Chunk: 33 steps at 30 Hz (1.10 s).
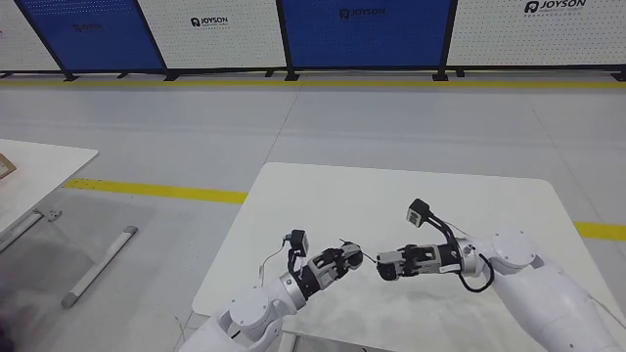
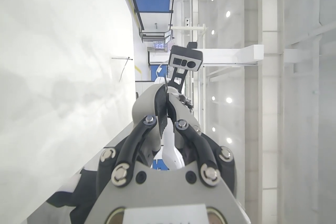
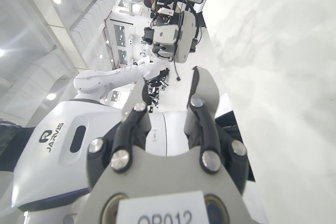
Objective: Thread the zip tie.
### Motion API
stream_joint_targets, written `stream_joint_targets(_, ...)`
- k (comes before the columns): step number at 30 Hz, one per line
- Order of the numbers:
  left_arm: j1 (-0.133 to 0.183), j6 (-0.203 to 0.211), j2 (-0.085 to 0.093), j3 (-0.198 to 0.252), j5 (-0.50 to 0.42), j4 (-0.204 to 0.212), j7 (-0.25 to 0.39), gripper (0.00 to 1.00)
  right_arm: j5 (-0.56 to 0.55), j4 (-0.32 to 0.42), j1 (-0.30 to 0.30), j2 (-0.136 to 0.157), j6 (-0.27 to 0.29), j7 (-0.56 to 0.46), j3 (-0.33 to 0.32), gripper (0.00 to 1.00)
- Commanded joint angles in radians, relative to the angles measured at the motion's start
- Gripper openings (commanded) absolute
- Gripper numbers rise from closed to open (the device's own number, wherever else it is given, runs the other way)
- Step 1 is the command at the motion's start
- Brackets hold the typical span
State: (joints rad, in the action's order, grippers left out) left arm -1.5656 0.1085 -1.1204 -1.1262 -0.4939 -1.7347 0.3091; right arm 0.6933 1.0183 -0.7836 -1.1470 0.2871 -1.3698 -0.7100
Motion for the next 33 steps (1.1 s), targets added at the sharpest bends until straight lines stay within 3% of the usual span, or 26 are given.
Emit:
stream_joint_targets(1, -0.001, 0.005, -0.003, 0.007, 0.016, -0.001, -0.051, 0.00, 0.019, -0.001, -0.018, 0.006, 0.001, -0.001, -0.023, 1.00)
stream_joint_targets(5, -0.001, 0.024, -0.012, 0.034, 0.067, 0.002, -0.149, 0.00, 0.085, -0.013, -0.055, 0.013, -0.025, 0.008, -0.064, 1.00)
stream_joint_targets(8, -0.002, 0.072, -0.023, 0.070, 0.158, 0.015, -0.263, 0.00, 0.105, -0.018, -0.070, 0.011, -0.047, 0.037, -0.075, 1.00)
stream_joint_targets(10, 0.002, 0.079, -0.030, 0.098, 0.172, 0.025, -0.289, 0.00, 0.105, -0.017, -0.071, 0.010, -0.049, 0.038, -0.075, 1.00)
stream_joint_targets(24, 0.006, 0.067, -0.031, 0.097, 0.168, 0.025, -0.278, 0.00, 0.105, -0.017, -0.071, 0.010, -0.049, 0.038, -0.075, 1.00)
stream_joint_targets(27, -0.006, 0.040, -0.026, 0.073, 0.151, 0.013, -0.252, 0.00, 0.051, 0.006, -0.070, 0.013, -0.062, 0.062, -0.078, 1.00)
stream_joint_targets(30, -0.020, 0.013, -0.020, 0.036, 0.116, -0.005, -0.219, 0.00, 0.006, 0.004, -0.041, 0.012, -0.108, -0.019, -0.065, 1.00)
stream_joint_targets(33, -0.028, 0.006, -0.019, 0.020, 0.088, -0.017, -0.204, 0.00, -0.003, -0.016, -0.009, -0.002, -0.120, -0.020, -0.038, 1.00)
